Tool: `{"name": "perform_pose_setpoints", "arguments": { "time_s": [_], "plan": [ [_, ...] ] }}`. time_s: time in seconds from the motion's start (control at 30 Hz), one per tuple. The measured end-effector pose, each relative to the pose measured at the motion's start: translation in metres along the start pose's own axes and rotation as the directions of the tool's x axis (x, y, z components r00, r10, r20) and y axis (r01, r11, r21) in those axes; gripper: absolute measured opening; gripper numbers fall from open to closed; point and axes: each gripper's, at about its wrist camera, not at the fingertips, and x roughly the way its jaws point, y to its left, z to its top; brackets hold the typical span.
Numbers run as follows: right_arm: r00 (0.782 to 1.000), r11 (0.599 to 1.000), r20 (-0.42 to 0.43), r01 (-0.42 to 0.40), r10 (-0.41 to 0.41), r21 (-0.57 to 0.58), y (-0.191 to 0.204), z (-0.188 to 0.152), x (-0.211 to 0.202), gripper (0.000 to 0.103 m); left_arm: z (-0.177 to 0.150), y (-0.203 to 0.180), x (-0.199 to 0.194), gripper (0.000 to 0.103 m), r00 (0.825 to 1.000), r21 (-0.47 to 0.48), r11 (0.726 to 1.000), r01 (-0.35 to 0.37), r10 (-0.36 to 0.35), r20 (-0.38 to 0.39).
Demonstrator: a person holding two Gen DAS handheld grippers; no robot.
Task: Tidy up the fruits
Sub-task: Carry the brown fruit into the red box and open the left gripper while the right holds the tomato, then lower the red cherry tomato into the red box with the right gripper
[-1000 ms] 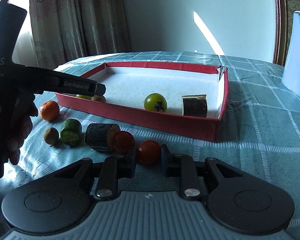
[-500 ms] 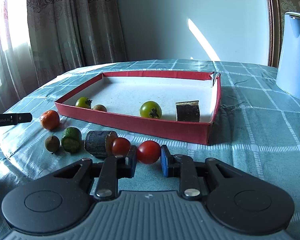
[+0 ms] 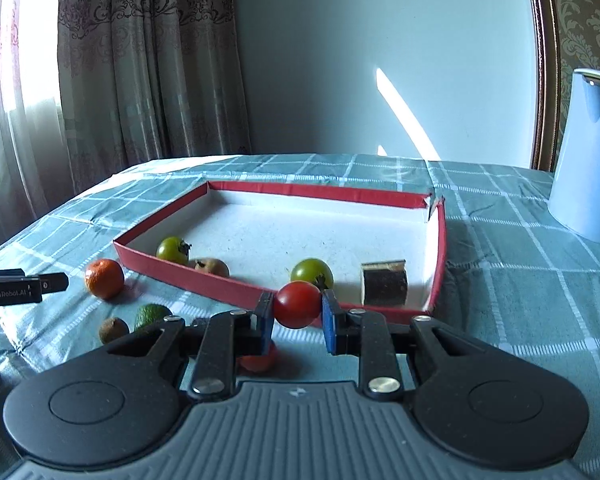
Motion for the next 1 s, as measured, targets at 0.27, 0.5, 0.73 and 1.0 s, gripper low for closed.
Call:
{"name": "perform_pose_setpoints", "arguments": {
  "time_s": [0.27, 0.5, 0.73, 1.0],
  "plan": [
    [1.000, 0.999, -0.015, 0.005, -0.005, -0.037, 0.019, 0.026, 0.041, 0.024, 0.000, -0.001, -0.001, 0.088, 1.000, 0.004, 1.000, 0.004, -0.004, 0.008],
    [0.999, 0.999, -0.038, 0.030, -0.031, -0.037, 0.014, 0.017, 0.063, 0.027, 0.000, -0.004, -0.003, 0.089, 1.000, 0.022, 1.000, 0.022, -0.023, 0.016],
    [0.999, 1.000, 0.017, 0.031, -0.031, -0.001, 0.007, 0.020, 0.048, 0.061, -0.004, -0.020, -0.014, 0.090, 0.991, 0.109, 0.987, 0.120, -0.125, 0.042],
    [0.998, 0.998, 0.065, 0.013, -0.017, 0.069, -0.020, 0.012, 0.019, 0.061, -0.012, -0.054, -0.026, 0.090, 0.978, 0.234, 0.953, 0.194, -0.208, 0.035]
  ]
}}
